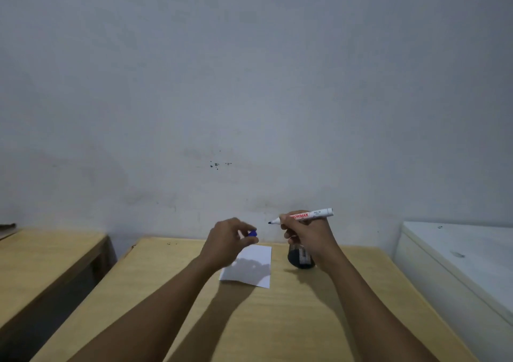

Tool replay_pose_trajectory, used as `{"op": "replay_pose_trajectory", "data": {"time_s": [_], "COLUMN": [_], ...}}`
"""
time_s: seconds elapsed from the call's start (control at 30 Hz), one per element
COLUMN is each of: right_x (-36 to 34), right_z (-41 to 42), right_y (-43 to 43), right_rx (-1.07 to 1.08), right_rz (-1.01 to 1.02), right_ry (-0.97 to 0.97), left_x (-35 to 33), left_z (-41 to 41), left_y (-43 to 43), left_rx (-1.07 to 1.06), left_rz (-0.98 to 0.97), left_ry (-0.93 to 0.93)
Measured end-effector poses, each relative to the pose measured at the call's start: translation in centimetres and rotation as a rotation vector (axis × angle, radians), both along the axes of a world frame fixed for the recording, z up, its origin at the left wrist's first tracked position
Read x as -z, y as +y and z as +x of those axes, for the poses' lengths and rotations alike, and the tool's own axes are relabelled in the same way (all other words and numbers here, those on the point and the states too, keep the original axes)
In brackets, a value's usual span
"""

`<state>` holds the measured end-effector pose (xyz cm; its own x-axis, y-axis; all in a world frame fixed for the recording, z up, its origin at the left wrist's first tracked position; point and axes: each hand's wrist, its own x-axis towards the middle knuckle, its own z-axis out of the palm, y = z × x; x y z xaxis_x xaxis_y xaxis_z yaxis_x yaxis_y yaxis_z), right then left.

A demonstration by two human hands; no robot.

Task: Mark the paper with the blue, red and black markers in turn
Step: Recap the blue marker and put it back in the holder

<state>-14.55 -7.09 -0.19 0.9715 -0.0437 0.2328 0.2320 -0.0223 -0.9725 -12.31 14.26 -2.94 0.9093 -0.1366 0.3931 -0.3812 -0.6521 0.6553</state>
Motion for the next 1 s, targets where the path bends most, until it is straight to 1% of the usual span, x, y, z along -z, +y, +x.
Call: {"op": "replay_pose_trajectory", "data": {"time_s": [0.1,0.27,0.43,0.53,0.73,0.83,0.9,1.0], "right_x": [-1.3,-3.1,-4.2,-4.6,-5.2,-5.3,-5.5,-5.7], "right_z": [-0.7,-2.2,-3.5,-4.0,-4.3,-4.1,-3.8,-3.7], "right_y": [0.1,0.2,-0.4,-0.8,-0.9,-0.4,-0.4,-0.8], "right_rx": [-0.01,-0.023,-0.017,-0.002,-0.02,0.058,0.097,0.092], "right_rz": [0.003,-0.021,-0.004,-0.003,-0.099,-0.033,0.0,0.077], "right_ry": [-0.031,-0.068,-0.107,-0.122,-0.128,-0.134,-0.118,0.004], "left_x": [-3.0,-5.9,-7.4,-8.0,-9.0,-9.5,-9.5,-9.3], "left_z": [-1.5,-3.4,-4.4,-4.6,-5.2,-5.2,-5.0,-4.5], "left_y": [-0.5,-1.3,-2.0,-2.4,-3.8,-4.9,-5.6,-6.6], "left_rx": [0.046,0.091,0.059,0.039,0.079,0.007,-0.046,-0.064], "left_rz": [-0.022,0.047,0.083,0.154,0.18,0.194,0.208,0.244], "left_ry": [-0.094,-0.172,-0.205,-0.234,-0.34,-0.491,-0.548,-0.599]}}
